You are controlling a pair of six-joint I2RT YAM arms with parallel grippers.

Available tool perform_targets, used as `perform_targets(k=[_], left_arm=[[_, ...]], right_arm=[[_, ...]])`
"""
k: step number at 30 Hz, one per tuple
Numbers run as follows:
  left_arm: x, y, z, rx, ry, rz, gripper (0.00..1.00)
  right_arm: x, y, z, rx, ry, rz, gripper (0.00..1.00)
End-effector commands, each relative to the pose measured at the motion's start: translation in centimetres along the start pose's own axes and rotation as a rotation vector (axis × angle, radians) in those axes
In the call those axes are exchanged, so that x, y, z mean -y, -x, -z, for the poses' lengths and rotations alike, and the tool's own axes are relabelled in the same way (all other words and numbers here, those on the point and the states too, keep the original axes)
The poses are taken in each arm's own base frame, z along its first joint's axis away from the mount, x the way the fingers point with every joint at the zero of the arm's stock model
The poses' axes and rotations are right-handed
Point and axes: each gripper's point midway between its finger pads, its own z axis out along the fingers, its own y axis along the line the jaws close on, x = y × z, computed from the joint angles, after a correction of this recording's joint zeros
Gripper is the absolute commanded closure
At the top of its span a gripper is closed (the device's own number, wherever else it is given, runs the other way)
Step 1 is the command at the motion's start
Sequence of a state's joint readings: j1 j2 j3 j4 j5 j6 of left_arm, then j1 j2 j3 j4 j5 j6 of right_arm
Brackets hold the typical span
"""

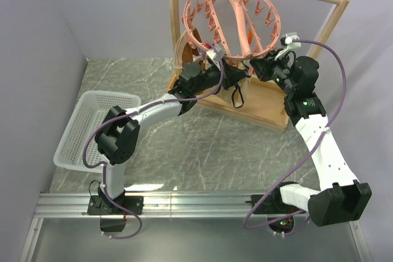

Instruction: Clip the underwear to the hanger

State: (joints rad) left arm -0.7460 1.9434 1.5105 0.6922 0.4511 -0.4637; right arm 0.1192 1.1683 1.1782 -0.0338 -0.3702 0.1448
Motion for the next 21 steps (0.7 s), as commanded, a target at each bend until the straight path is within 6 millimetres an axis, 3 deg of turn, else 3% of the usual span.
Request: perform_targets(k=[1, 11, 15, 21], left_arm=[[2.4, 6.2, 0.2, 0.138, 0.007, -0.115, 1.0], [3.1, 7.0, -0.2, 0.163, 0.011, -0.162, 1.0], [3.4, 6.9, 0.1, 0.172, 0.024, -0.152, 1.0], [3.2, 7.4, -0.4, 0.195, 0.078, -0.133, 1.0]], right_arm=[[1.4, -2.0, -0.1, -0.079, -0.078, 0.019, 1.0], [2.2, -2.5, -0.5, -0.084, -0.141, 0.045, 1.0], [3.0, -1.9, -0.6, -0.053, -0.197, 0.009, 1.0], [2.7, -1.6, -1.0, -0.028, -0.199, -0.009, 1.0]])
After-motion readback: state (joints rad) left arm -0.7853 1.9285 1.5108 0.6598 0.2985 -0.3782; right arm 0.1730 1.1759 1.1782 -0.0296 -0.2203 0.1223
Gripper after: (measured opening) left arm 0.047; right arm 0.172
